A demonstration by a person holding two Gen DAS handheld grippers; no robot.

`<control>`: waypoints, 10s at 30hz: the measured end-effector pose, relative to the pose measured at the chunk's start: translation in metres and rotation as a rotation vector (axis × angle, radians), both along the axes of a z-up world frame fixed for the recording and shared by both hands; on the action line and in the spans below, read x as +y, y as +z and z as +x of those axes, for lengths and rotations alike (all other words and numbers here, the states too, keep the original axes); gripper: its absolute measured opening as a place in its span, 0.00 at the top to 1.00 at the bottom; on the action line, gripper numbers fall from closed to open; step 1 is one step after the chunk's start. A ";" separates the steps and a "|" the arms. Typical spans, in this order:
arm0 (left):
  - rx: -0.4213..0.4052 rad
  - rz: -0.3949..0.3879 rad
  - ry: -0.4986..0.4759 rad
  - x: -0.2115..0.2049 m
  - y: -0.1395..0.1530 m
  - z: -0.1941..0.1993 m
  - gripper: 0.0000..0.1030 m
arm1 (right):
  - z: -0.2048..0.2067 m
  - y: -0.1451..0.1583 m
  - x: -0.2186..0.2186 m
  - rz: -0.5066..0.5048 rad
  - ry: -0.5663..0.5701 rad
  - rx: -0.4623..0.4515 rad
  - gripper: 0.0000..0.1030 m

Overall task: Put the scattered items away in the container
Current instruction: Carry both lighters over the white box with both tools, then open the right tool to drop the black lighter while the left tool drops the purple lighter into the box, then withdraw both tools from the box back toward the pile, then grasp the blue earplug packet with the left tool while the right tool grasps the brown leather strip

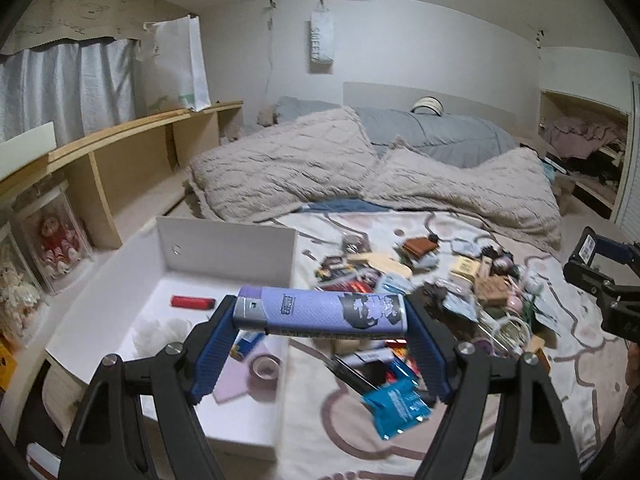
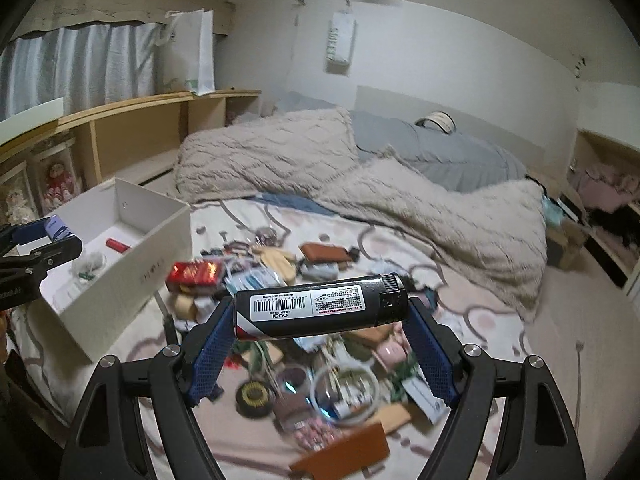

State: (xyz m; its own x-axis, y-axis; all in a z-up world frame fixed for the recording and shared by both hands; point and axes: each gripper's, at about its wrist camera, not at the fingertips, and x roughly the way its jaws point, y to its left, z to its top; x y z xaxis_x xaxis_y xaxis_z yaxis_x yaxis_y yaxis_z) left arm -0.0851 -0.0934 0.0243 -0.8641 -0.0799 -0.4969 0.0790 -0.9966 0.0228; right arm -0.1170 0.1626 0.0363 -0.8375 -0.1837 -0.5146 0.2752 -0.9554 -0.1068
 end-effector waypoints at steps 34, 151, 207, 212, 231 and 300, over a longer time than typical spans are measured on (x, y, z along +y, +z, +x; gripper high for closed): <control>-0.058 -0.061 0.251 -0.173 -0.016 -0.033 0.23 | -0.117 0.101 -0.231 -0.106 0.337 -0.115 0.20; -0.054 0.062 0.206 -0.165 -0.037 -0.010 0.00 | -0.083 -0.031 -0.255 -0.143 0.346 -0.278 0.00; 0.056 0.104 -0.040 0.003 -0.053 0.025 0.00 | 0.011 -0.043 -0.034 -0.100 0.019 -0.067 0.00; 0.053 0.117 -0.061 0.021 -0.061 0.026 0.00 | 0.021 -0.051 -0.014 -0.059 -0.018 -0.046 0.00; -0.038 0.149 -0.119 0.071 -0.105 0.027 0.00 | 0.048 -0.094 0.051 -0.037 -0.118 -0.075 0.00; -0.381 0.143 0.046 0.073 -0.193 -0.043 0.12 | 0.025 -0.170 0.130 -0.121 -0.348 -0.353 0.00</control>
State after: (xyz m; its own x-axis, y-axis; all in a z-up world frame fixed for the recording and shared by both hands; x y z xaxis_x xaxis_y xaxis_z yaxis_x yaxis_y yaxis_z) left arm -0.1276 -0.0203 -0.1684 -0.6129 -0.0214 -0.7898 0.1363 -0.9875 -0.0790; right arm -0.0922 0.2924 -0.1337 -0.6384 -0.0003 -0.7697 -0.0623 -0.9967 0.0521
